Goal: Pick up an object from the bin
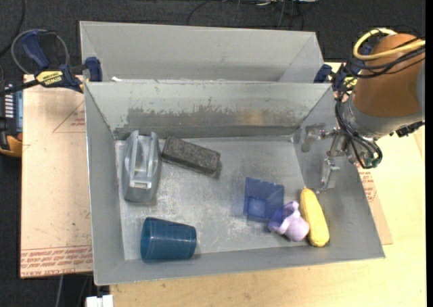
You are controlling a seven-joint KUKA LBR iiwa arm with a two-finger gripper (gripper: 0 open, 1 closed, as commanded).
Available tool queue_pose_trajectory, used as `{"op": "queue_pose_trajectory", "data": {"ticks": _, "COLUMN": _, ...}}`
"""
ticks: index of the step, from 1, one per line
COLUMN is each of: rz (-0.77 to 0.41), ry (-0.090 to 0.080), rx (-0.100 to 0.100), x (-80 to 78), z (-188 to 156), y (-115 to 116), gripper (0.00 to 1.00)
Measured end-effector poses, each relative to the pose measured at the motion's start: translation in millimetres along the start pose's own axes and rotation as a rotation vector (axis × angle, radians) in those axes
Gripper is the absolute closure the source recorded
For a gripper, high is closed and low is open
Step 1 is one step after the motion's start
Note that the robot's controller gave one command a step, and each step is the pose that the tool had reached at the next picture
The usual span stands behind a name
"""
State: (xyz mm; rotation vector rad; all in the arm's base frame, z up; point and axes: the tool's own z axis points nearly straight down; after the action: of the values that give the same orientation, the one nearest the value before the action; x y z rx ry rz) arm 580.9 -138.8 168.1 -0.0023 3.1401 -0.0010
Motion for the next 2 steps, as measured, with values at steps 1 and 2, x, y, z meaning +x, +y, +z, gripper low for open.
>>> {"op": "queue_pose_trajectory", "data": {"ticks": 1, "rz": 0.0, "ry": -0.001, "rx": 0.0, "x": 0.2, "z": 0.2, "y": 0.0, "gripper": 0.0}}
{"op": "queue_pose_trajectory", "data": {"ticks": 2, "rz": 0.003, "ry": -0.007, "rx": 0.001, "x": 23.9, "z": 14.9, "y": 5.9, "gripper": 0.0}}
